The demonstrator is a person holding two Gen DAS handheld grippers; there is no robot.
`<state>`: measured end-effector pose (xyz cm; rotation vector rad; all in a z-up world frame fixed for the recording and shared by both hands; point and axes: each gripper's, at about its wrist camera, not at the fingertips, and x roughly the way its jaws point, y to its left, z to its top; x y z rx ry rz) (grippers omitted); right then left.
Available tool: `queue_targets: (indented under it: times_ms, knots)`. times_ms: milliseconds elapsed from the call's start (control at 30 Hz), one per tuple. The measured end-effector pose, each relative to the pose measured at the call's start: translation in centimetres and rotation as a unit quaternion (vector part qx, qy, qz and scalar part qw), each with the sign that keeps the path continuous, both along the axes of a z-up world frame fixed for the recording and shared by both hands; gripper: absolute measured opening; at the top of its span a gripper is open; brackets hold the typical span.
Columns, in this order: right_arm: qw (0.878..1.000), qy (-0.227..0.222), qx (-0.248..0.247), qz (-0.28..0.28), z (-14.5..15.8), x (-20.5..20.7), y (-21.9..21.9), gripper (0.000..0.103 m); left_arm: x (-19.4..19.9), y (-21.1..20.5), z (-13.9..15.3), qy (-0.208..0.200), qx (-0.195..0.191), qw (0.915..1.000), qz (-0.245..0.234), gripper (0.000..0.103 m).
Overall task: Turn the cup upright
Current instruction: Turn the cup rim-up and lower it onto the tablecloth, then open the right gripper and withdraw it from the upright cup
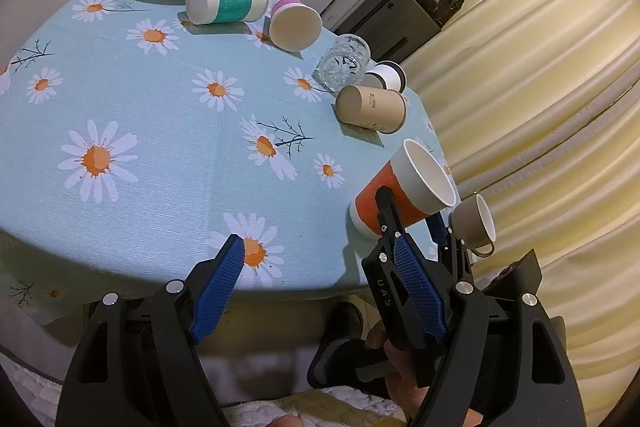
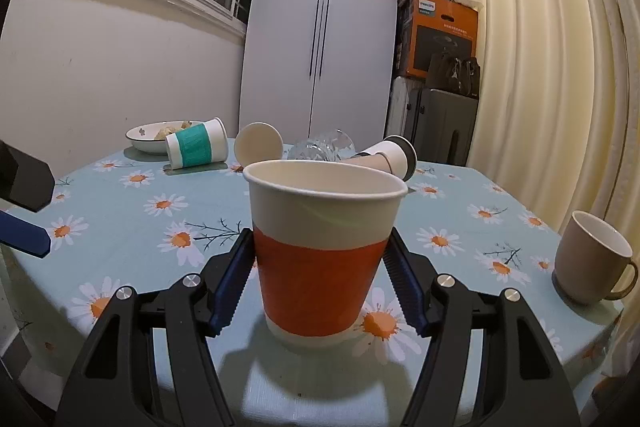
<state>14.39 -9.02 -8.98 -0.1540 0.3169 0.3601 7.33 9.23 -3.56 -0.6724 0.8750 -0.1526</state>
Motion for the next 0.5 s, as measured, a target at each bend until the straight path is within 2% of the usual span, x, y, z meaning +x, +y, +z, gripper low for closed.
queue_targets:
  times_ms: [200,500]
  knots:
    - [1.0,0.02,0.012,-0.003,0.0,0.1,-0.5,0.071,0.0,-0.1,-0.1,0.002,0.01,0.9999,0.002,0.075]
    - [1.0,0.022,0.02,-0.001,0.8,-0.4,-1.1,0.08,0.0,-0.1,-0.1,0.004,0.031,0.9995,0.007,0.075]
